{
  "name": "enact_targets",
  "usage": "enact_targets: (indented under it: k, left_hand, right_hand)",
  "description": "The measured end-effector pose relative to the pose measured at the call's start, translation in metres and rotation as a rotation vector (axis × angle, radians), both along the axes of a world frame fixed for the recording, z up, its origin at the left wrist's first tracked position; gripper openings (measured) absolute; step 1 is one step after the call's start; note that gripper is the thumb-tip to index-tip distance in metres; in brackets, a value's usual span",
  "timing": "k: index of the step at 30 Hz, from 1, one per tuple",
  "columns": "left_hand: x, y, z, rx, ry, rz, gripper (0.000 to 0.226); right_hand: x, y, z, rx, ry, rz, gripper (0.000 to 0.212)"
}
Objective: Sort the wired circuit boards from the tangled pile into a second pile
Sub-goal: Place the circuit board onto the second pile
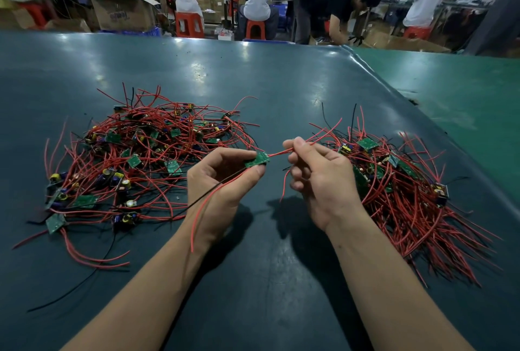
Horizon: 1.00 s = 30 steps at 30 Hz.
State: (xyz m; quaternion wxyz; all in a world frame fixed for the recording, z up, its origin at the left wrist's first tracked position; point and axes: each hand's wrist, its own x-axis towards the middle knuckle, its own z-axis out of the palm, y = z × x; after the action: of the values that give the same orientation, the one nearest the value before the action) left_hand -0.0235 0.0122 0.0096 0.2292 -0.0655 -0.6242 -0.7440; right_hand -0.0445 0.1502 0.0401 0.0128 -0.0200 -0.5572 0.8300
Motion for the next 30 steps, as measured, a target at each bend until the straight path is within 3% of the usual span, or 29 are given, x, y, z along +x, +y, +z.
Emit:
enact_targets:
  k: [3,8,17,21,25,30]
  left_hand:
    - [0.0,0.001,0.0,0.023,-0.006,-0.01,0.019]
    - [0.0,-0.004,0.0,0.062,-0.014,-0.013,0.018]
    - [0.006,-0.003,0.006,-0.01,0.065,0.052,0.017]
    - [0.001,-0.01,0.006,-0.039,0.097,0.185,0.018]
    - [0.005,-0.003,0.002,-0.177,0.123,0.103,0.023]
    - [0.006,-0.001,-0.005,-0.264,0.121,0.027,0.018]
  right_hand:
    - [-0.001,0.003,0.001,-0.036,0.012,-0.025,0.02]
    - [-0.007,0.017,0.006,-0.27,-0.003,-0.123,0.021]
    - [-0.012,0.028,0.006,-0.428,-0.029,-0.266,0.027]
    - [-0.012,0.02,0.002,-0.273,-0.143,-0.181,0.029]
    - [0.0,-0.008,-0.006,-0.017,-0.078,0.027,0.032]
    - [-0.004,0.003,-0.003,-0.047,-0.017,-0.077,0.026]
